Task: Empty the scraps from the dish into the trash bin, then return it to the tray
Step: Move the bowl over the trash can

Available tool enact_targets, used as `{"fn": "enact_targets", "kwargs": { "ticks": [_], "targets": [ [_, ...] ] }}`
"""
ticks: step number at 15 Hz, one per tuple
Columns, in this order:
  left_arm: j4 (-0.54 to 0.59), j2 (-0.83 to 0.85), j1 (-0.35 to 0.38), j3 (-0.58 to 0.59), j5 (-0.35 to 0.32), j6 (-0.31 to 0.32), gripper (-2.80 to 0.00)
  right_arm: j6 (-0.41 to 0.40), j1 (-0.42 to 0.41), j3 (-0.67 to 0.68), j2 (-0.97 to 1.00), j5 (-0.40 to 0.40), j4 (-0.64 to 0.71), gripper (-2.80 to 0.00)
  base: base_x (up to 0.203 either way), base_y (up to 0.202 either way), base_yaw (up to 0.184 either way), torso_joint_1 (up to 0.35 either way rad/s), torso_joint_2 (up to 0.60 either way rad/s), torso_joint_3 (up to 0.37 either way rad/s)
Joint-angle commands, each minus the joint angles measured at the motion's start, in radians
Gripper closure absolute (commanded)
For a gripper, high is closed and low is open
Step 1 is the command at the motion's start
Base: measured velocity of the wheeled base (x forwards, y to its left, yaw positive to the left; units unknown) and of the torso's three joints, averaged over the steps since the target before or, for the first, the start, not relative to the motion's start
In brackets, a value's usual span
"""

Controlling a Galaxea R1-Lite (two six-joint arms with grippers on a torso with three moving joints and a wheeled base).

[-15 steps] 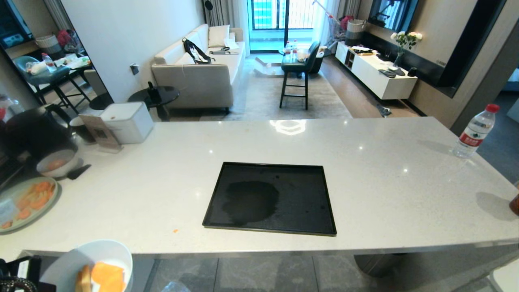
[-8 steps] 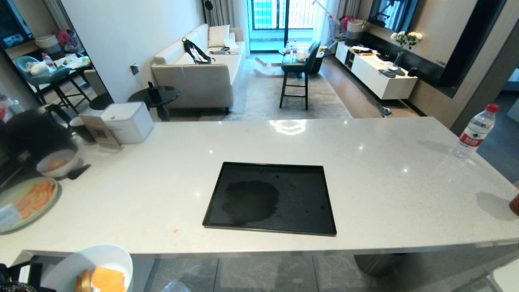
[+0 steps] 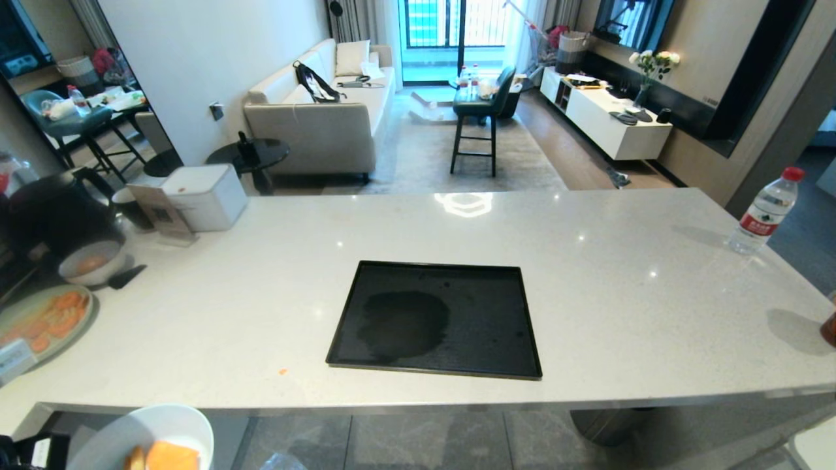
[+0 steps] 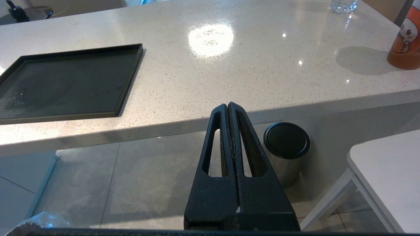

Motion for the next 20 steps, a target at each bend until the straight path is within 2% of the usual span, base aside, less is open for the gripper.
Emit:
{"fn": "enact_targets", "kwargs": {
  "ticks": [1,20],
  "targets": [
    [0.004,-0.010,0.000,0.008,0.000,-0.004,0.00,0.001,0.000,0.000,0.000,0.000,0.000,0.00,0.000,0.000,0.000,0.000,0.00,0.000],
    [0.006,-0.025,0.000,0.056,0.001,-0.001,0.00,0.001,0.000,-0.001,0.000,0.000,-0.002,0.00,0.000,0.000,0.000,0.000,0.00,0.000]
  ]
}}
